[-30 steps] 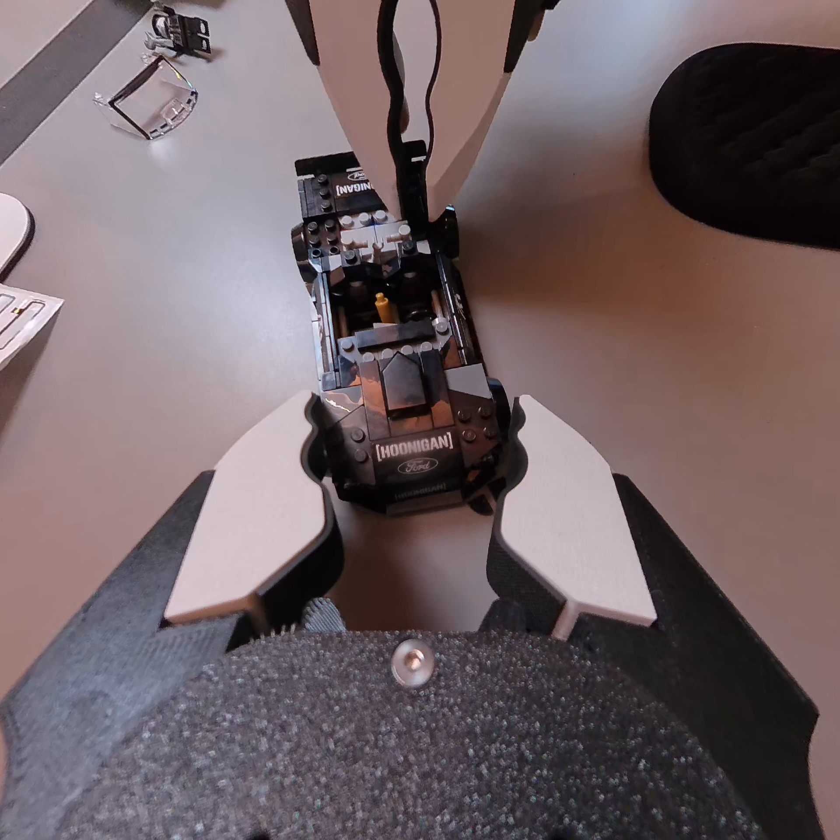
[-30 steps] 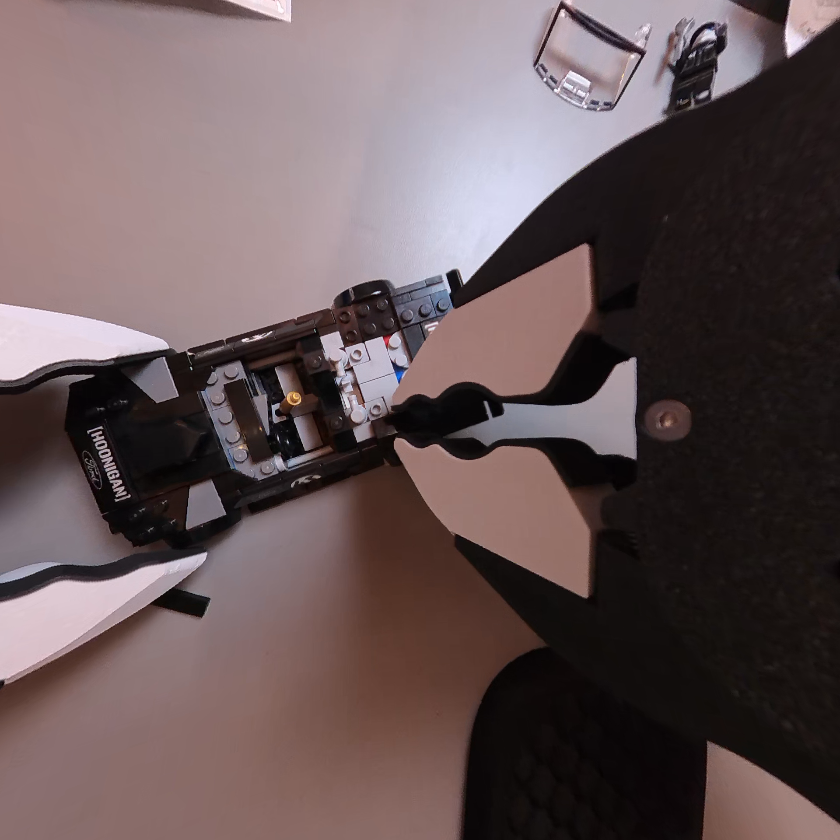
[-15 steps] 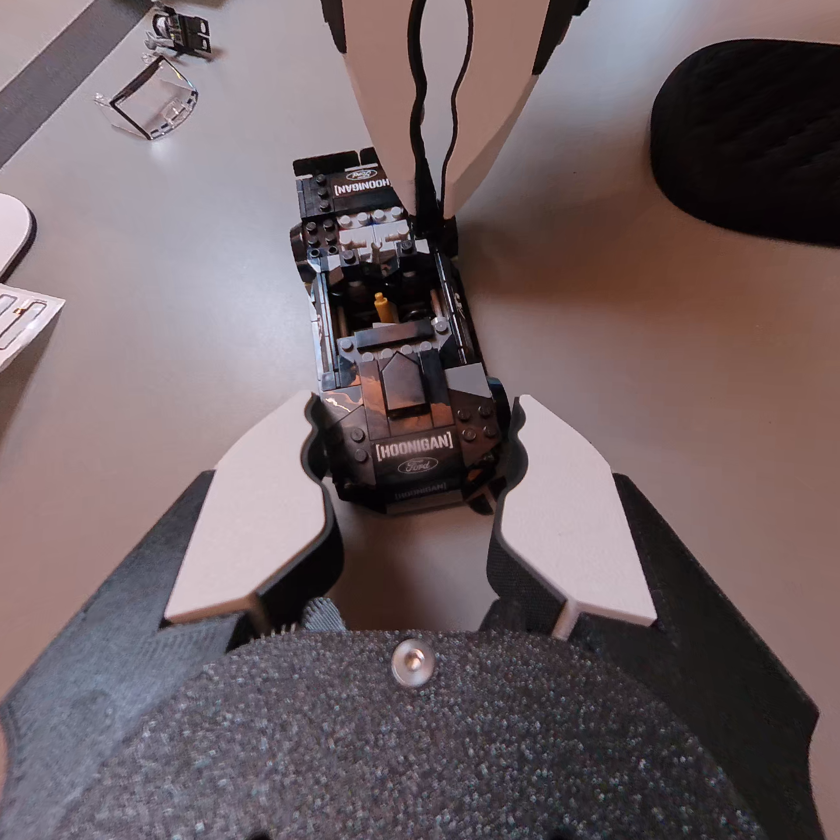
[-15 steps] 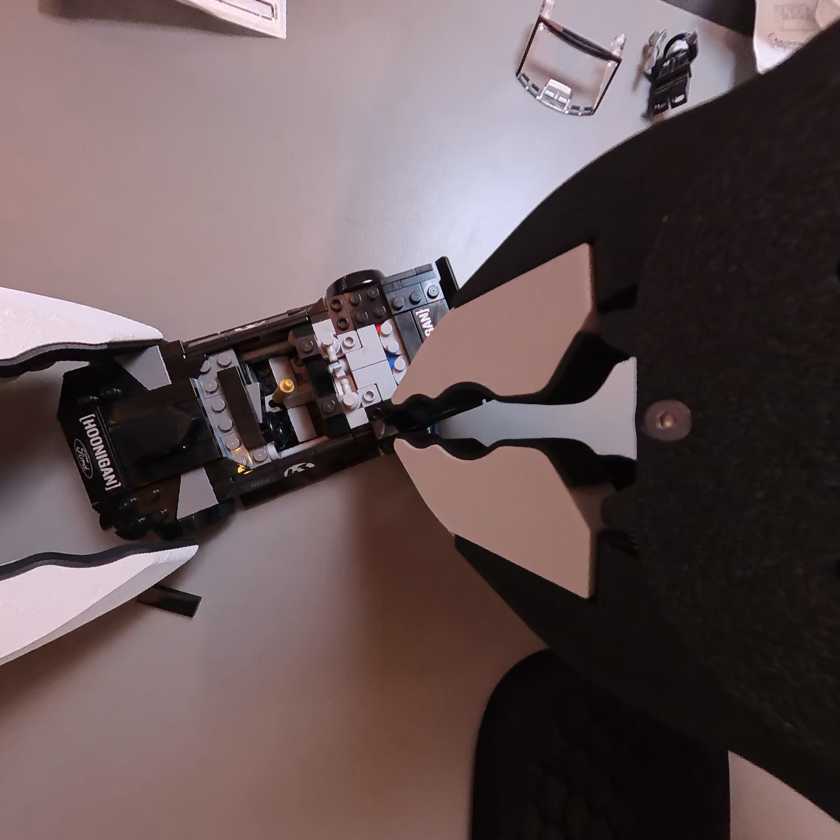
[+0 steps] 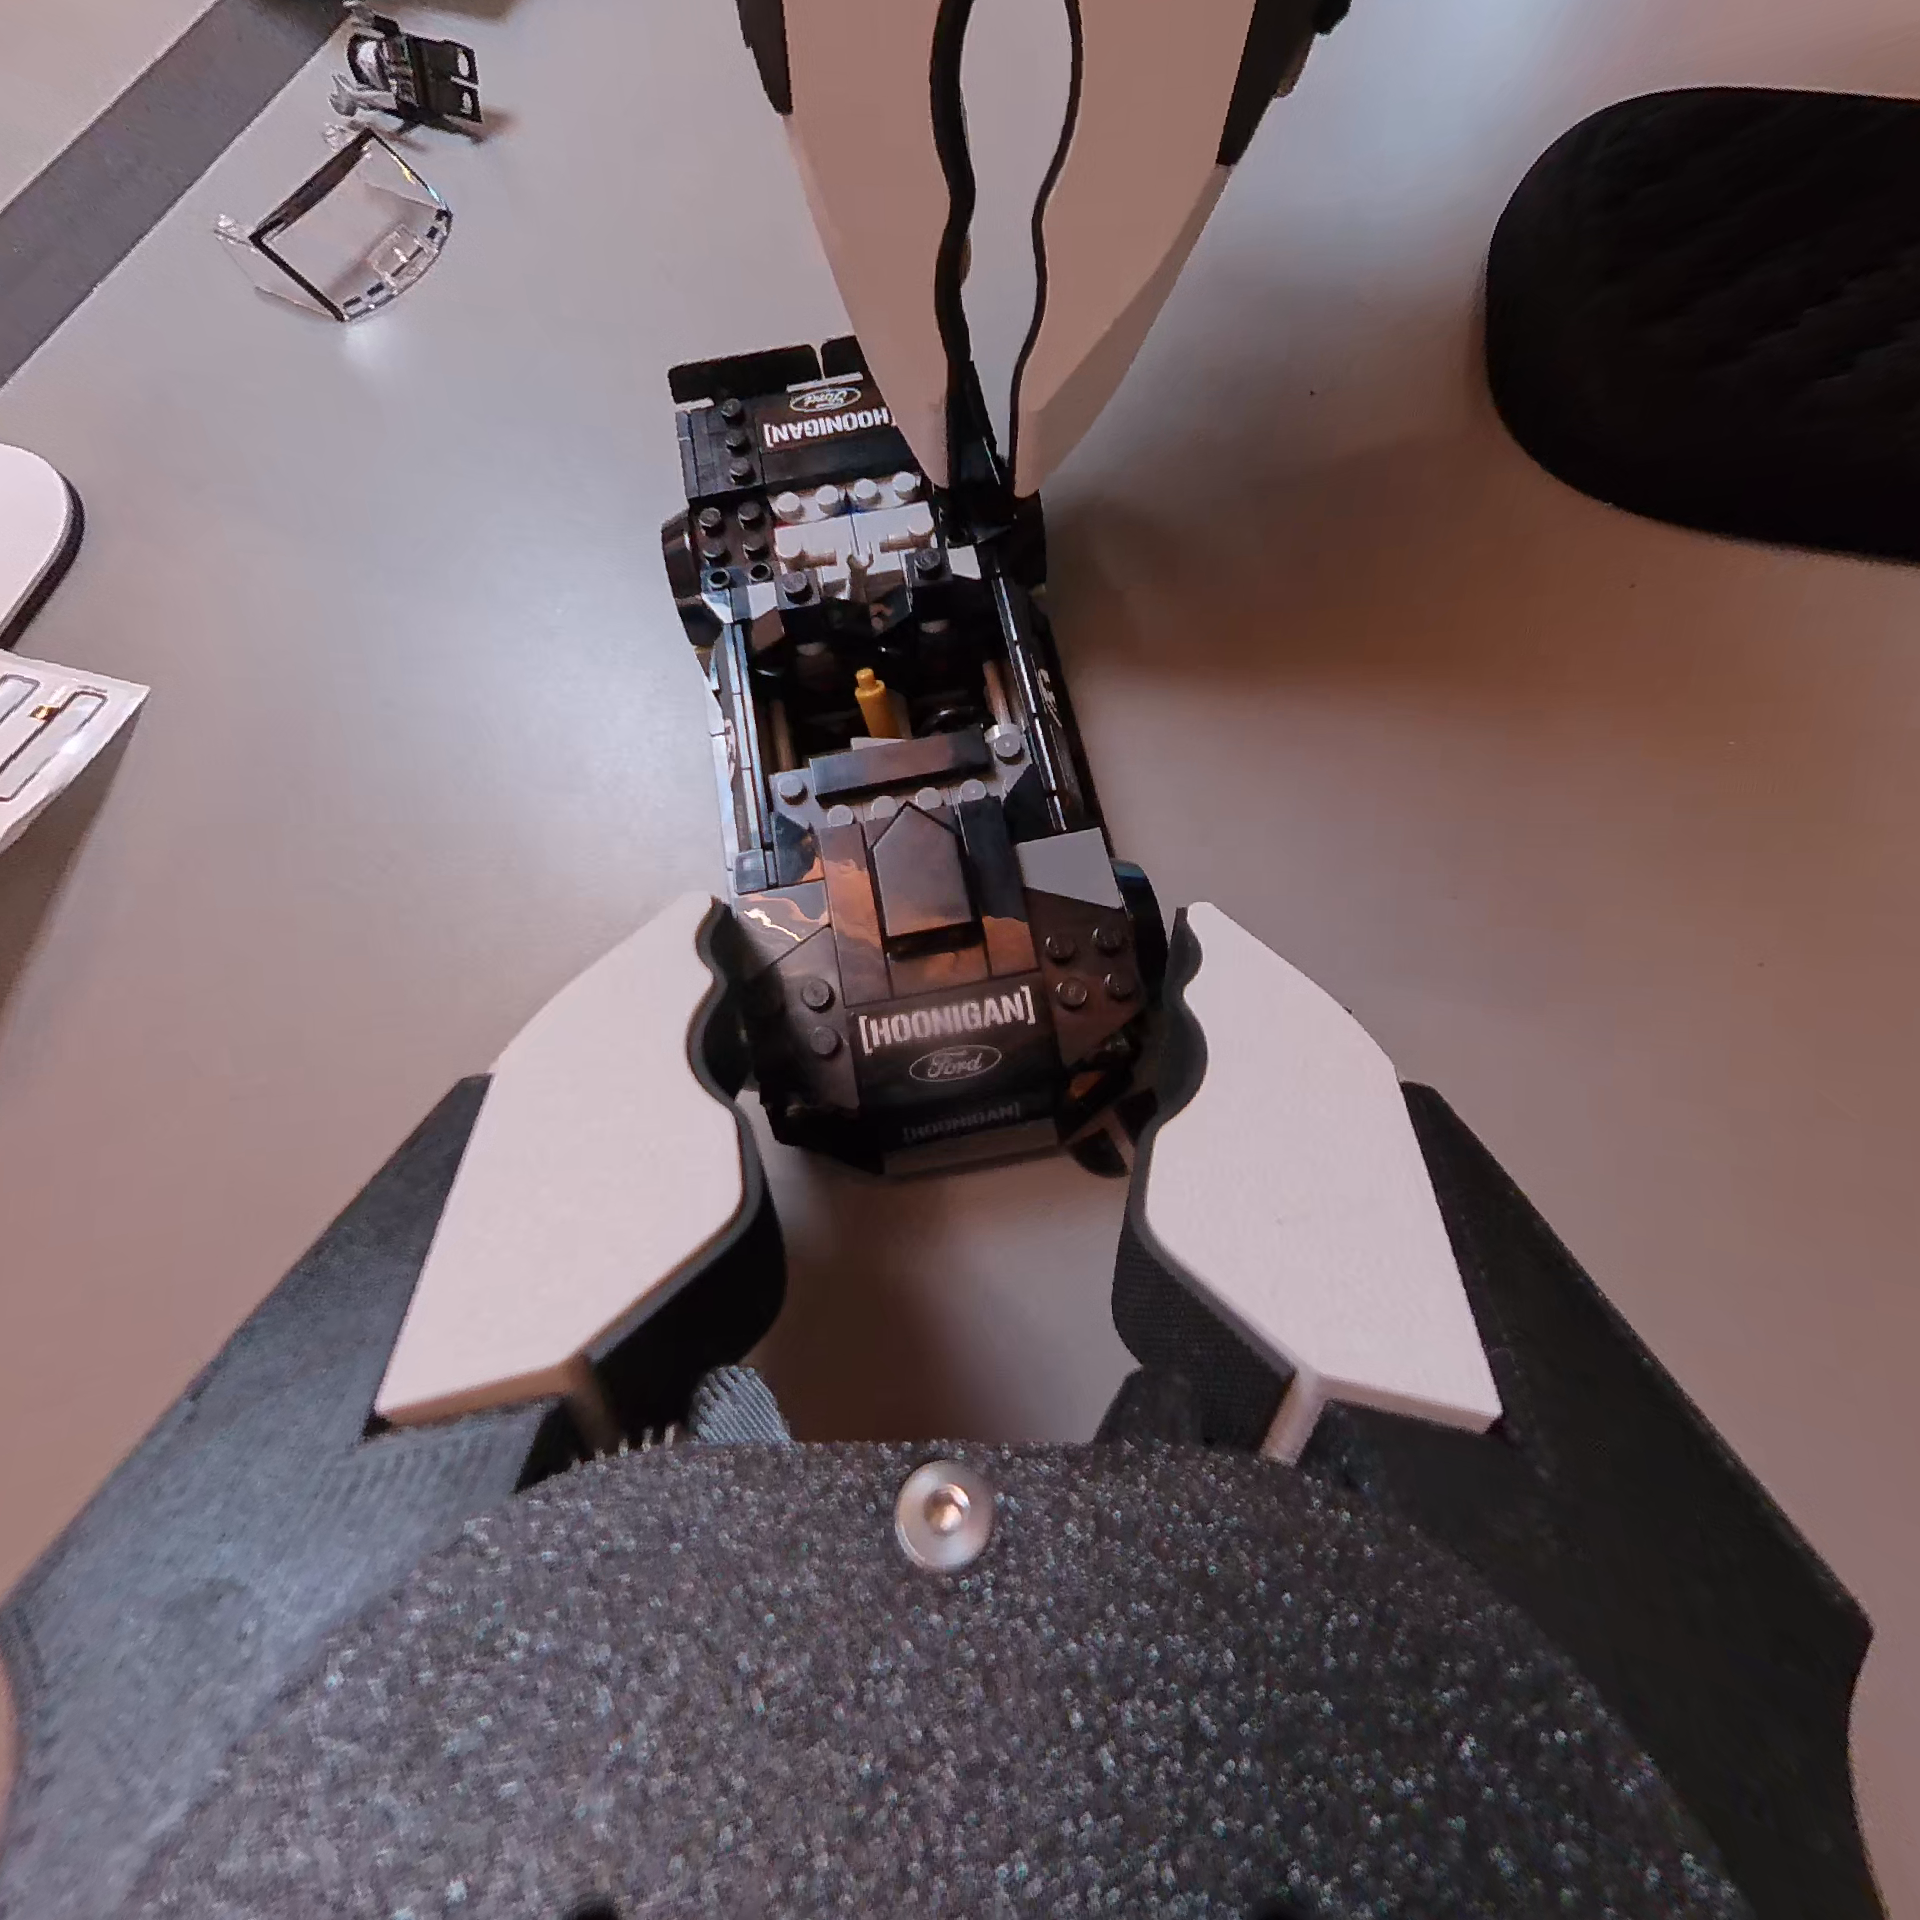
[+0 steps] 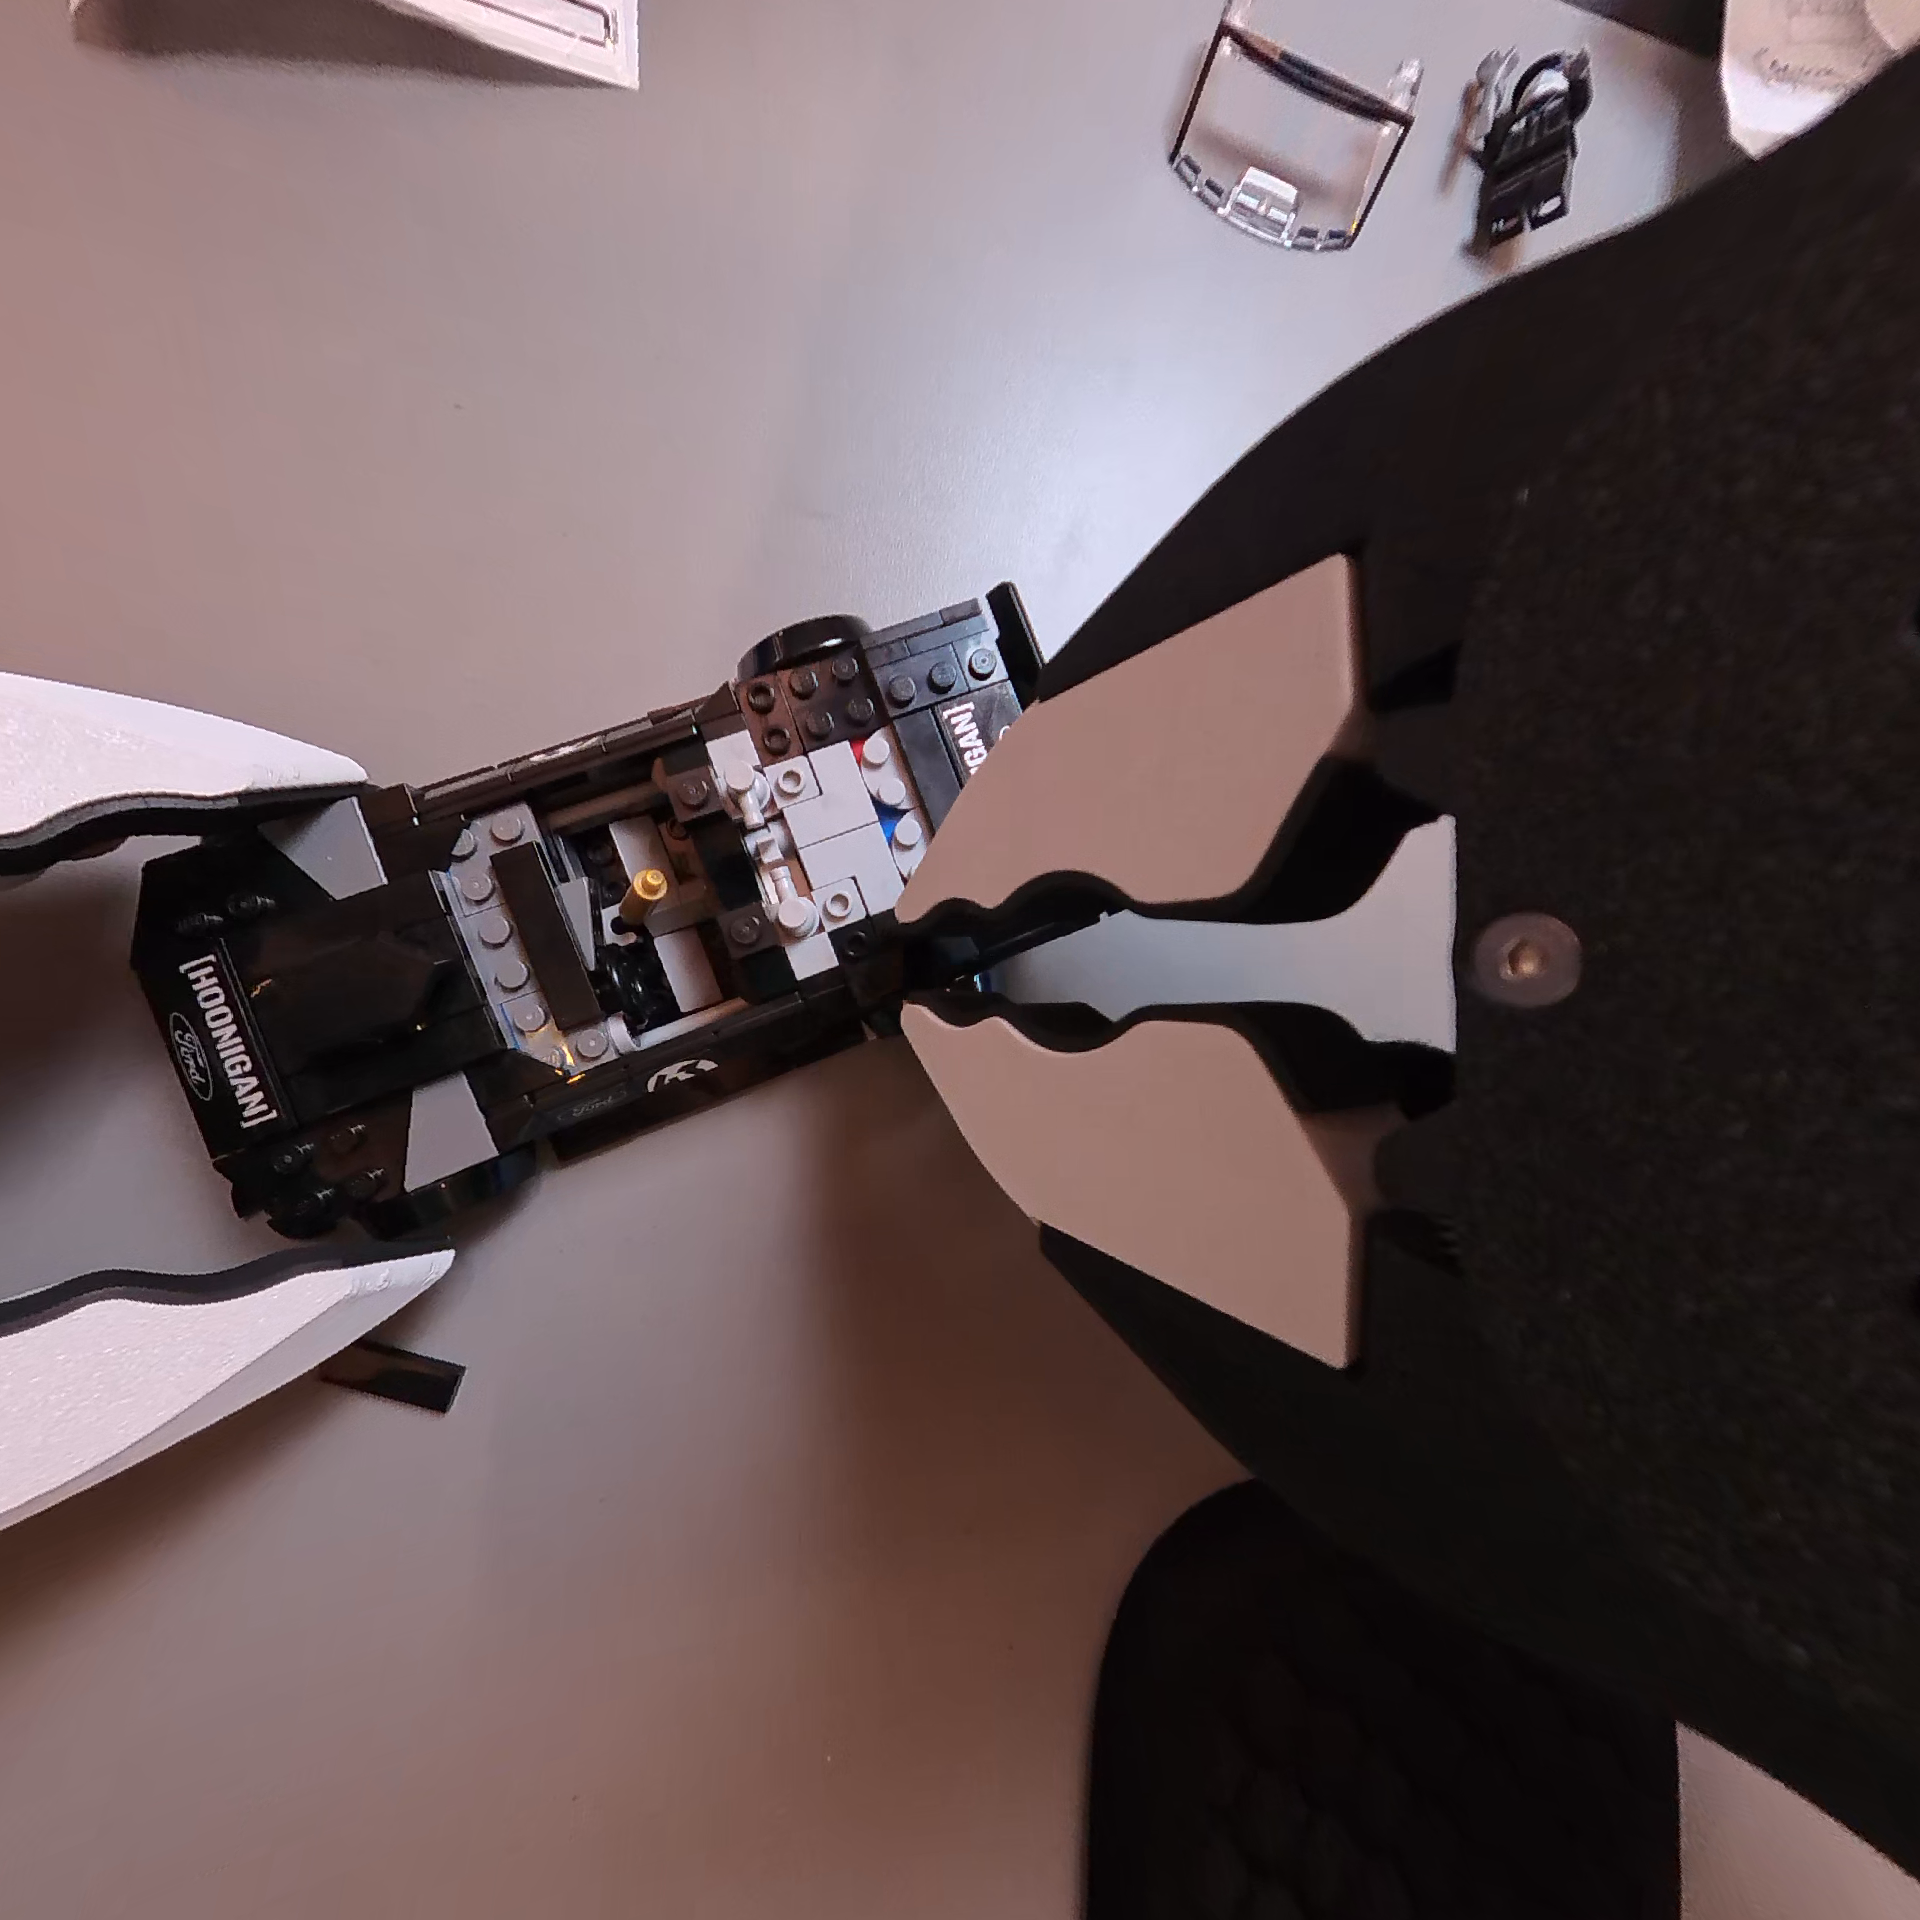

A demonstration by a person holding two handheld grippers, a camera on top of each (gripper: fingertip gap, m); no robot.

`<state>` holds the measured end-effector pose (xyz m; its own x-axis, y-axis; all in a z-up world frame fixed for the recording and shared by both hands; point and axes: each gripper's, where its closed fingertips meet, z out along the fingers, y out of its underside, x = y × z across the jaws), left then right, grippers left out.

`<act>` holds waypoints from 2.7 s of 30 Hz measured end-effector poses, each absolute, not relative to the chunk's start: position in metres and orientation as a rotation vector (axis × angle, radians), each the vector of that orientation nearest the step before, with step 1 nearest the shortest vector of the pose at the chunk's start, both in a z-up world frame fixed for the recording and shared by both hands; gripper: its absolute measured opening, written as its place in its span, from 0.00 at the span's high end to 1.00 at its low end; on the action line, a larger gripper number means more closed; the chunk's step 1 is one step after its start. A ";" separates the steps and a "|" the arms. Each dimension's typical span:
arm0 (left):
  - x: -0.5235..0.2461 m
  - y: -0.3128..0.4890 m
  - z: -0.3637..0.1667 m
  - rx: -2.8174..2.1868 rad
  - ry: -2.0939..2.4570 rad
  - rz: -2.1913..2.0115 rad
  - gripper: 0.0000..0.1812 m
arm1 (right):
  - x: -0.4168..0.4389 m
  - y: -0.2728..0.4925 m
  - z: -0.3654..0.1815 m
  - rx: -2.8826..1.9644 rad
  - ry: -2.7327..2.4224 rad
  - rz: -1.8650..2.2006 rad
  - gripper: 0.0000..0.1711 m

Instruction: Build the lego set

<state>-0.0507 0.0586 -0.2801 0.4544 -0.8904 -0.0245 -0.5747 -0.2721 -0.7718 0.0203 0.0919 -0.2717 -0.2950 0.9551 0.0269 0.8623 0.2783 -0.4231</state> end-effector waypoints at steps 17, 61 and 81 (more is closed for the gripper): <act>-0.050 0.059 -0.280 -1.970 1.224 -0.545 0.57 | 0.017 0.091 -0.262 -1.736 -2.187 0.552 1.00; -0.051 0.059 -0.281 -1.965 1.219 -0.548 0.57 | 0.021 0.097 -0.258 -1.793 -2.200 0.520 1.00; -0.051 0.059 -0.279 -1.956 1.215 -0.547 0.57 | 0.020 0.093 -0.273 -1.686 -2.322 0.199 1.00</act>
<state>-0.0507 0.0589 -0.2790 0.4567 -0.8891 -0.0313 -0.5654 -0.2628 -0.7819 0.0198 0.0925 -0.2729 -0.2898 0.9480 0.1314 0.9117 0.3153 -0.2634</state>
